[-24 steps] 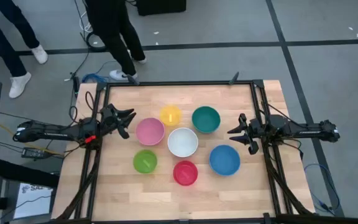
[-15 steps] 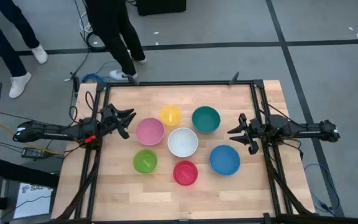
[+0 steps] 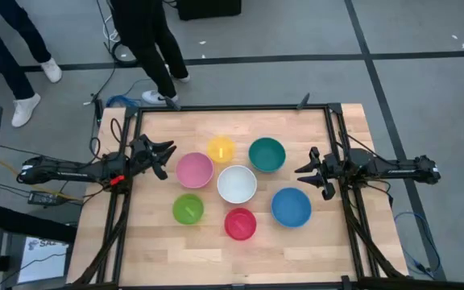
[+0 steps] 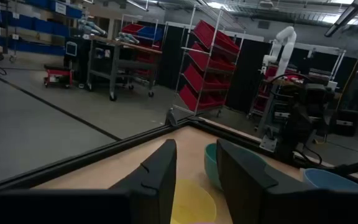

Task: Nest bowls inside each other

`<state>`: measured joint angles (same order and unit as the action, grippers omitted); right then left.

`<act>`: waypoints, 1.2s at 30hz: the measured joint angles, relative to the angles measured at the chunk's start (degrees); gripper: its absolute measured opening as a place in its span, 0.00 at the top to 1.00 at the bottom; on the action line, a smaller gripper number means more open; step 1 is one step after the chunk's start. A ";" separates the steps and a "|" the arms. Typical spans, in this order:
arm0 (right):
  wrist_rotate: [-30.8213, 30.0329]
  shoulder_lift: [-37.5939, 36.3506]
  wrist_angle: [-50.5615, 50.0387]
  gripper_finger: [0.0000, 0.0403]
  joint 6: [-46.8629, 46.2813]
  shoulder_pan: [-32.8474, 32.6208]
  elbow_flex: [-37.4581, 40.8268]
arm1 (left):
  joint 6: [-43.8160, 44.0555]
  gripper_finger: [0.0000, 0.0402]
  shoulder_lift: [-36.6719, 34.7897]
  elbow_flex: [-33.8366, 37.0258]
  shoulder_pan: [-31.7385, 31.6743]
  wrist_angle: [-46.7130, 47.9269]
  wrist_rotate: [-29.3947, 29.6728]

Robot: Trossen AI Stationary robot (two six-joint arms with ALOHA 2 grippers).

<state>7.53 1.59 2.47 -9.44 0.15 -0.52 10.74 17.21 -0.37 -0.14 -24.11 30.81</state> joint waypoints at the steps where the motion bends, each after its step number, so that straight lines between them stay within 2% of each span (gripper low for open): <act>1: -0.02 0.00 0.00 0.69 -0.02 0.00 0.00 | 0.00 0.70 0.02 0.01 -0.02 -0.01 0.00; 11: -0.05 0.01 -0.07 0.69 0.29 0.01 0.00 | 0.00 0.70 0.00 -0.01 0.00 -0.01 0.00; 14: -4.09 0.01 -0.63 0.69 4.27 0.69 0.01 | 0.00 0.70 0.00 0.00 -0.01 -0.01 0.00; 18: -8.10 0.03 0.75 0.69 4.62 1.02 0.00 | 0.25 0.70 0.02 0.01 0.00 -0.76 0.00; 19: -9.38 0.03 2.00 0.69 5.08 1.15 0.00 | 2.89 0.70 0.05 0.00 0.00 -2.68 0.00; 21: -10.09 -0.01 3.77 0.69 6.95 1.37 -0.01 | 17.01 0.70 0.03 0.01 -0.02 -9.38 0.02; 23: -10.06 0.02 4.37 0.69 7.62 1.48 -0.01 | 26.76 0.70 -0.04 -0.02 -0.23 -16.06 1.10; 25: -10.68 0.01 5.49 0.69 7.67 1.50 -0.01 | 31.14 0.70 -0.02 -0.21 -0.29 -20.83 1.52; 29: -18.58 0.01 10.09 0.69 7.66 1.56 -0.01 | 33.76 0.70 -0.03 -3.03 -0.15 -26.49 -0.83; 30: -20.03 0.01 11.84 0.69 6.72 1.57 0.01 | 31.56 0.70 -0.04 -4.77 -0.16 -26.13 -2.19; 32: -21.16 0.06 17.95 0.69 -0.82 1.57 -0.01 | 26.34 0.70 0.67 -9.99 -0.15 -21.37 -5.14; 34: -24.97 -0.03 26.30 0.69 -6.64 1.73 -0.01 | 22.17 0.70 1.83 -16.73 -0.15 -11.91 -5.42; 36: -29.72 -0.04 29.88 0.69 -12.18 1.99 -0.77 | 19.42 0.70 3.74 -25.03 -0.34 1.38 -4.89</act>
<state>-22.20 1.55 32.35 -21.62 2.14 -1.29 30.16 20.95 -25.40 -0.49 -22.73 25.92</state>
